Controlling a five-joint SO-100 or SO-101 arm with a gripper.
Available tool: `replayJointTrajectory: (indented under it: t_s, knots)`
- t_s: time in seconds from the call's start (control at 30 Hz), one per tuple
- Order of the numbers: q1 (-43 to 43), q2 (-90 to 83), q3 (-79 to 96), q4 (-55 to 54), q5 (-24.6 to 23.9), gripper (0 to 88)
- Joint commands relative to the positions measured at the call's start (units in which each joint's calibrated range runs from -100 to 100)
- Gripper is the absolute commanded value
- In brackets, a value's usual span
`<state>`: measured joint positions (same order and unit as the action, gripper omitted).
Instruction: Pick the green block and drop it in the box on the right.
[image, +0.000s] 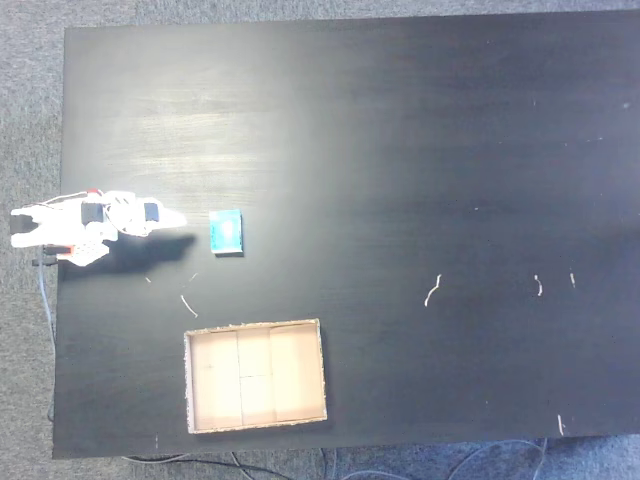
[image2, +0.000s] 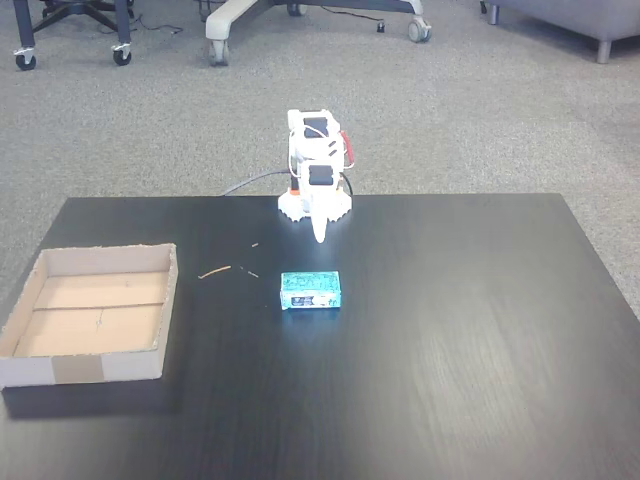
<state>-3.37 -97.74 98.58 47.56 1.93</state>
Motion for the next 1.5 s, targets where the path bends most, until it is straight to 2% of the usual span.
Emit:
replayJointTrajectory:
  t_s: [0.0, 0.57, 0.63, 0.67, 0.77, 0.97, 1.2, 1.33, 1.47]
  knots:
    - [0.2, -0.4, 1.4, 0.2, 0.0, 0.1]
    - [-0.4, -0.4, 1.4, 0.0, 0.3, 0.1]
    - [1.5, 0.5, 0.9, -1.7, -0.4, 18.4]
    - [2.3, 3.4, -1.6, -2.6, -0.3, 24.6]
    - [4.7, 19.0, -17.9, 1.6, 0.1, 31.5]
    - [11.6, 57.6, -48.2, 8.6, 1.8, 39.9]
    - [12.7, 91.6, -70.1, 9.9, 2.9, 43.2]
    - [11.7, 98.6, -75.7, 10.0, 4.4, 44.3]
    - [7.2, 103.2, -80.0, 9.7, 4.6, 43.7]
